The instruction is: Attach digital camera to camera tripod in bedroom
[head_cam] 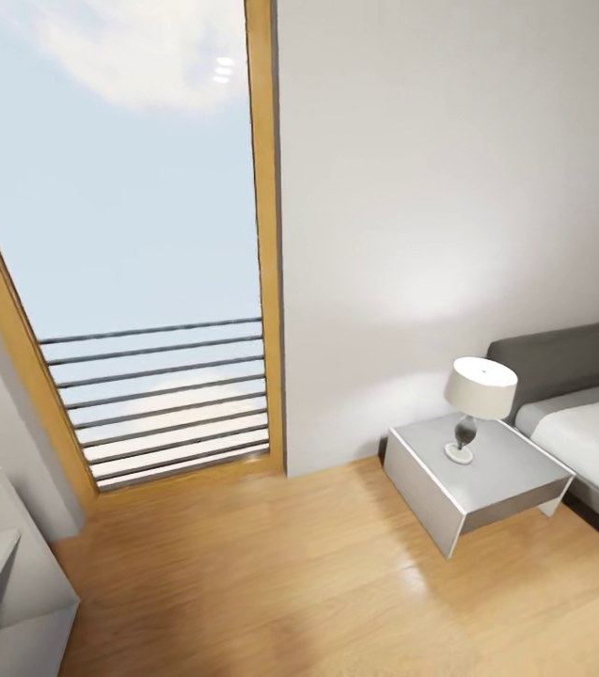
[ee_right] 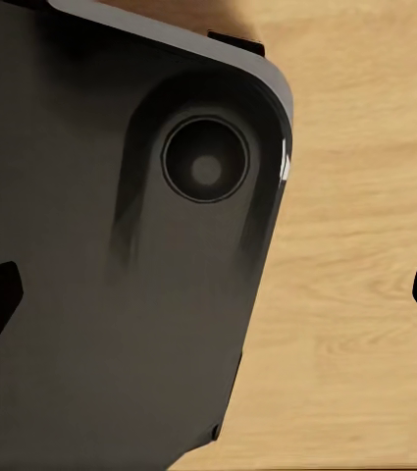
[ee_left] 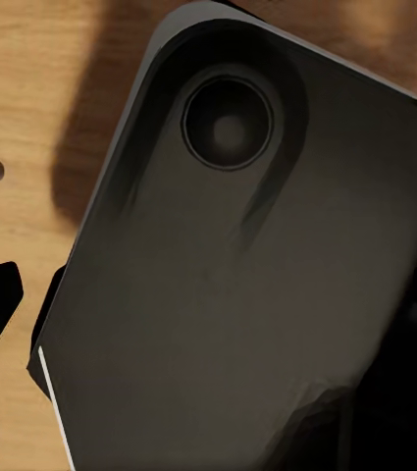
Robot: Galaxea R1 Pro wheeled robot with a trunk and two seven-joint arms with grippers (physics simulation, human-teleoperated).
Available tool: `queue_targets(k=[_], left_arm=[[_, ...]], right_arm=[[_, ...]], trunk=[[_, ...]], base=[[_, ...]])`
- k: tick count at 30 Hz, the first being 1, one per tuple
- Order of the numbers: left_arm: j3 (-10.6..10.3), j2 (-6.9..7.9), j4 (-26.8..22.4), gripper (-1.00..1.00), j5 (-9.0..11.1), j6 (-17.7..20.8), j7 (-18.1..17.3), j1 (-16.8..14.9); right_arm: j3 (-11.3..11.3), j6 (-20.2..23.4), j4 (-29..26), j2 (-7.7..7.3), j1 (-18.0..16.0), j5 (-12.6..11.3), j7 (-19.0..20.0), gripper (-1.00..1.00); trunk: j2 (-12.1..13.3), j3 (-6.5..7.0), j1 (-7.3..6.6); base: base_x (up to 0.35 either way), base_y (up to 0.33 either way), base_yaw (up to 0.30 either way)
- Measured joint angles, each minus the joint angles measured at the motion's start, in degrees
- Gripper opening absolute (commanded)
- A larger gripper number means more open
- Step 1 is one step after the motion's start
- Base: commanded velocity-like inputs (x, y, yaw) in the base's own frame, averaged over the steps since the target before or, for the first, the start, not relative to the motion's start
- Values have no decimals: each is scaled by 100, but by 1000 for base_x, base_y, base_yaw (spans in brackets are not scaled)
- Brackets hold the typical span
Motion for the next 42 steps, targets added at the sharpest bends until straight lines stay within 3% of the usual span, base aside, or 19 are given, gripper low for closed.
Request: queue_targets(k=[42], left_arm=[[20, 3, 0, 100, 15, -5, 1, 1]], right_arm=[[0, 0, 0, 0, 0, -5, -2, 100]], trunk=[[0, 0, 0]], base=[[0, 0, -244]])
